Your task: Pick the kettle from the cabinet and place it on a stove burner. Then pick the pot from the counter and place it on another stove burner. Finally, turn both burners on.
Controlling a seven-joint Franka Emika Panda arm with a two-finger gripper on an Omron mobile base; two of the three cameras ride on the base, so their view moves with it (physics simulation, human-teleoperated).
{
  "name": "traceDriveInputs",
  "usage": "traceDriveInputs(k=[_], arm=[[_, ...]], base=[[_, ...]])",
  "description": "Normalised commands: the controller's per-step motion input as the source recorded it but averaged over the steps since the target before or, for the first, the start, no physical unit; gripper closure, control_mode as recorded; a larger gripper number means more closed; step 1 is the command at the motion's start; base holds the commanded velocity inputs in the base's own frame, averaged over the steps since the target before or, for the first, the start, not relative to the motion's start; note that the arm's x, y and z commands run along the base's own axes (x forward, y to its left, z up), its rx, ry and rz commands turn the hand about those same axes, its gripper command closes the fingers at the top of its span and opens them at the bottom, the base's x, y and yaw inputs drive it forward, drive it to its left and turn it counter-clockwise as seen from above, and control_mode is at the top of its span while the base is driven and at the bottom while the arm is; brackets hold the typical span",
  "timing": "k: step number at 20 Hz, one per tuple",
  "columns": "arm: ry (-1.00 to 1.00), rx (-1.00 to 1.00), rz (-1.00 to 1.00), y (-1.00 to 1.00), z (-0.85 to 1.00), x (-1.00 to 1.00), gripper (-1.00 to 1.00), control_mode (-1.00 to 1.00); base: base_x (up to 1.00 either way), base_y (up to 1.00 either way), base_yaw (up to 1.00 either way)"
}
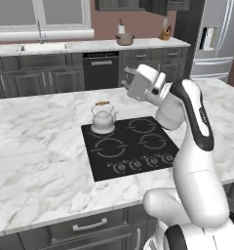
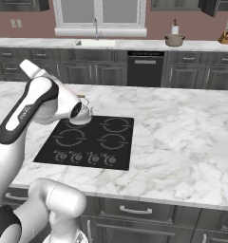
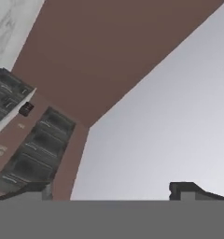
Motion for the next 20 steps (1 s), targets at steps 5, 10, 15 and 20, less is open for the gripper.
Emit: traceDriveInputs(k=[5, 10, 15, 20], arm=[[-0.33, -0.38, -0.01, 0.00, 0.39, -0.56, -1.00, -1.00], [-0.12, -0.43, 0.00, 0.00, 0.10, -0.57, -1.00, -1.00], [0.00, -0.39, 0.00, 0.00, 0.00, -0.57, -1.00, -1.00], [0.00, -0.29, -0.03, -0.04, -0.05, -0.62, -1.00, -1.00]], base=[[0.00, 0.00, 0.00], [0.00, 0.00, 0.00], [0.00, 0.00, 0.00], [0.00, 0.00, 0.00]])
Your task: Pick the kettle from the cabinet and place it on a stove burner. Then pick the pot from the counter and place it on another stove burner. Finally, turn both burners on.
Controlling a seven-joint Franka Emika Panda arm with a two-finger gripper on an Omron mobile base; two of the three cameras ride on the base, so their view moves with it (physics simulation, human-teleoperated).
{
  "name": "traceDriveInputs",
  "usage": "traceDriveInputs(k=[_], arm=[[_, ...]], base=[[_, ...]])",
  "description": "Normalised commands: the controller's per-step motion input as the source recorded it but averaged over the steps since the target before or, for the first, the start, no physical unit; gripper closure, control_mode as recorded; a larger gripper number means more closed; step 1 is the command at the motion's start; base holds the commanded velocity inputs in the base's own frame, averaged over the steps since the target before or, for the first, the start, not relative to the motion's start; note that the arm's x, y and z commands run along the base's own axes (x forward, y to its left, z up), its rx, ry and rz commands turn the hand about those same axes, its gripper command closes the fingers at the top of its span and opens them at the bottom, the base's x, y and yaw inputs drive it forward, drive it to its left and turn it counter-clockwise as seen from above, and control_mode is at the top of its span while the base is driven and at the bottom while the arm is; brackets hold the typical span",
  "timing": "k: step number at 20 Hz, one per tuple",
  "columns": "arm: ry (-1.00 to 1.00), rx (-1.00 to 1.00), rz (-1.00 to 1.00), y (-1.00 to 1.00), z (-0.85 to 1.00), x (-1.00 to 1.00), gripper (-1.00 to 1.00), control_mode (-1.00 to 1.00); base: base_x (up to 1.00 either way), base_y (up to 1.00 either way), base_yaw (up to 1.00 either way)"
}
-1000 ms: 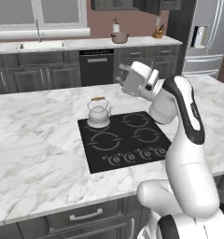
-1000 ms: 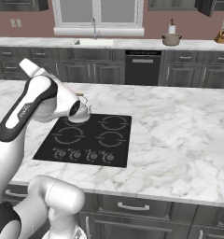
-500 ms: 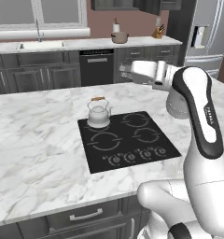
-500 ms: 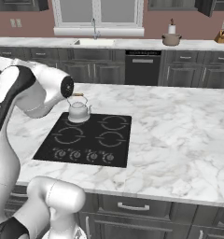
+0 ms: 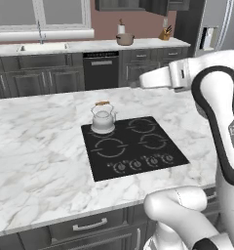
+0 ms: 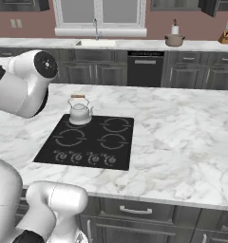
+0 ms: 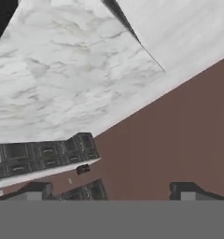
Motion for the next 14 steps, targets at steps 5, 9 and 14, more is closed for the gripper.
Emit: traceDriveInputs(k=[5, 9, 14], arm=[[0.01, -0.22, -0.03, -0.08, -0.26, -0.59, -1.00, -1.00], [0.01, -0.16, -0.04, -0.11, -0.38, -0.64, -1.00, -1.00], [0.00, -0.13, -0.03, -0.13, -0.32, -0.65, -1.00, -1.00]], base=[[0.00, 0.00, 0.00], [0.00, 0.00, 0.00], [0.00, 0.00, 0.00]])
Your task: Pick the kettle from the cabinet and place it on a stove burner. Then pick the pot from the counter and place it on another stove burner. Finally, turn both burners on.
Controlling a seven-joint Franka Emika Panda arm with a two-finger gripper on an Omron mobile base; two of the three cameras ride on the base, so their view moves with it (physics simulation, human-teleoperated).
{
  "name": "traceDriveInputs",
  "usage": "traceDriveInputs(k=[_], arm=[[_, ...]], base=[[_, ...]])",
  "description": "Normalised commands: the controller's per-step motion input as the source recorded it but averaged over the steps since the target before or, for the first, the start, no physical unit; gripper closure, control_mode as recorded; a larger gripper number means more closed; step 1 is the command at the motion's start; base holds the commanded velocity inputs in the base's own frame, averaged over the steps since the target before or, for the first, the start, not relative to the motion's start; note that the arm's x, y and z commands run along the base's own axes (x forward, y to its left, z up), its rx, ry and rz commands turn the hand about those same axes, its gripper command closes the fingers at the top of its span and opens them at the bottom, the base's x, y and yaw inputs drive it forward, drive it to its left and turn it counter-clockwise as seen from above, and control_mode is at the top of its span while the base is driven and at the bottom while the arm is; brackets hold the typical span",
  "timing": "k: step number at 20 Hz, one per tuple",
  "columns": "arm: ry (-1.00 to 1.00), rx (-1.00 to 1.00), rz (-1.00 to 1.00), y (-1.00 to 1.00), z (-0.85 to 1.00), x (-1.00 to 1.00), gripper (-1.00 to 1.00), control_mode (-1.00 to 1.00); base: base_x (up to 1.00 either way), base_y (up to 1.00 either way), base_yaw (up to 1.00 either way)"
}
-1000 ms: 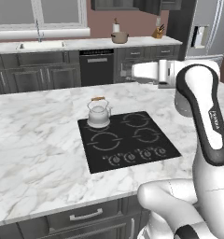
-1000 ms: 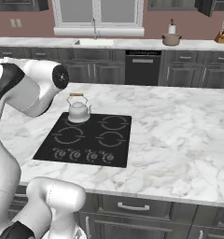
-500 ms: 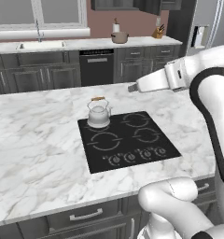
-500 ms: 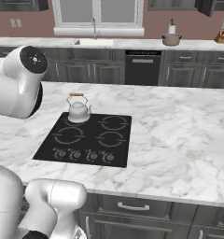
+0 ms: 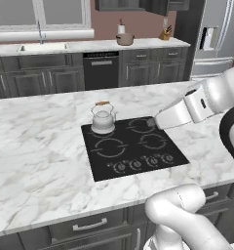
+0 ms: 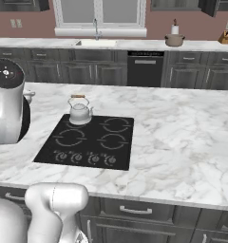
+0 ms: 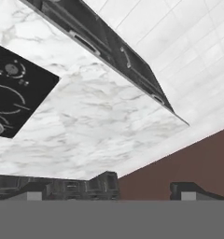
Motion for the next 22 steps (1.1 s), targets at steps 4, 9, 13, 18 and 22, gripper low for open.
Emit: traceDriveInputs(k=[4, 9, 13, 18, 22], arm=[[0.00, -0.03, 0.00, 0.00, -0.03, -0.08, -1.00, -1.00], [0.00, 0.00, 0.00, 0.00, 0.00, 0.00, -1.00, -1.00], [-0.01, 0.00, 0.00, 0.00, 0.00, -0.03, -1.00, 1.00], [0.00, 0.00, 0.00, 0.00, 0.00, 0.00, -1.00, 1.00], [0.00, 0.00, 0.00, 0.00, 0.00, 0.00, -1.00, 1.00]], base=[[0.00, 0.00, 0.00], [0.00, 0.00, 0.00], [-0.36, 0.00, -0.01], [-0.72, 0.61, -0.06], [-0.41, 1.00, -0.16]])
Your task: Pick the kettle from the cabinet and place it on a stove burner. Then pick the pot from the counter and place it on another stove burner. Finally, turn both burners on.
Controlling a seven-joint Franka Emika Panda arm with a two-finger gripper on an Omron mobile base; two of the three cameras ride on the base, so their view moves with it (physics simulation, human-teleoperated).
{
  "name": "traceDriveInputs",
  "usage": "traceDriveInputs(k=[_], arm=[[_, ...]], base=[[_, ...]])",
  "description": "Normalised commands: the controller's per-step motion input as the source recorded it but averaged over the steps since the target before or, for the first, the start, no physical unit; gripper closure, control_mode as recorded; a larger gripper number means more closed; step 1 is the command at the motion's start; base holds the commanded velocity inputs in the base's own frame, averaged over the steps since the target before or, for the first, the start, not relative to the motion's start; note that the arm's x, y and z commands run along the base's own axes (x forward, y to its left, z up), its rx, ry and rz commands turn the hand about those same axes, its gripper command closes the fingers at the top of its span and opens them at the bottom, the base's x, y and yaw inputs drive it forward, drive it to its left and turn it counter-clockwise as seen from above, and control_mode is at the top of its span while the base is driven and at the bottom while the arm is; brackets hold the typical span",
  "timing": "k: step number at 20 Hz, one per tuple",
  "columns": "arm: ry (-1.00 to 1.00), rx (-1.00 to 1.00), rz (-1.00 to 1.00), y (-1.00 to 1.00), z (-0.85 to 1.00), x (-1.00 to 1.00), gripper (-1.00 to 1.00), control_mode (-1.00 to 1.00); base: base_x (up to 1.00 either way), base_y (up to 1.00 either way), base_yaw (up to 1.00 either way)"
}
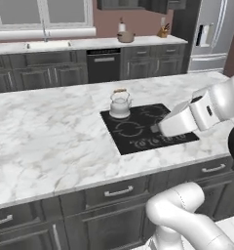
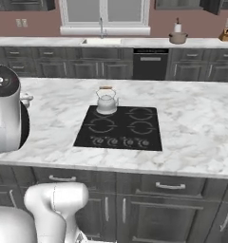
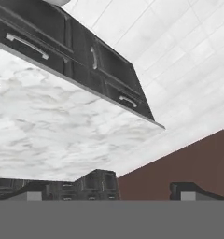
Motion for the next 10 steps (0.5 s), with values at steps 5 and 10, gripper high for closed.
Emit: traceDriveInputs(k=[5, 10], arm=[[0.00, 0.00, 0.00, 0.00, 0.00, 0.00, -1.00, 1.00], [0.00, 0.00, 0.00, 0.00, 0.00, 0.00, -1.00, 1.00]], base=[[-0.31, 1.00, -0.17], [-0.26, 1.00, -0.17]])
